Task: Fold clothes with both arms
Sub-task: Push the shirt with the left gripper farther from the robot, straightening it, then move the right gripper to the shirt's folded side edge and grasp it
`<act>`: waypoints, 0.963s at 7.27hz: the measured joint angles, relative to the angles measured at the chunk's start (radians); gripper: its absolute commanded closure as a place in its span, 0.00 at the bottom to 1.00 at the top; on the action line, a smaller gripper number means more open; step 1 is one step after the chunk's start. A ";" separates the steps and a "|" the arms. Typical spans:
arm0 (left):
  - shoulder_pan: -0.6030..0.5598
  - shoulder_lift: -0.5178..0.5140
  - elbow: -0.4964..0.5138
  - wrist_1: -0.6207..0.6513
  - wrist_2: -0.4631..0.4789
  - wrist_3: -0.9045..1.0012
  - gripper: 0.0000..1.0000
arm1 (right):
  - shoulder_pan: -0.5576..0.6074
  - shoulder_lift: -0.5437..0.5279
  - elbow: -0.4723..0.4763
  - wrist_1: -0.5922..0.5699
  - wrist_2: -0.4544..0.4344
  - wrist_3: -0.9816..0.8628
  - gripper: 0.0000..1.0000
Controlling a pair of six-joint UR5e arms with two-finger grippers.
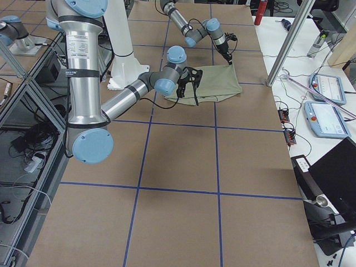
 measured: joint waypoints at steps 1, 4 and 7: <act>-0.007 -0.053 0.092 -0.063 0.024 0.009 1.00 | 0.000 0.002 0.000 0.000 0.000 0.000 0.00; -0.010 -0.140 0.281 -0.213 0.087 0.023 0.50 | 0.004 0.002 0.001 0.000 -0.001 -0.003 0.00; -0.014 -0.147 0.300 -0.233 0.103 0.094 0.00 | 0.017 0.014 -0.001 -0.001 -0.001 -0.006 0.00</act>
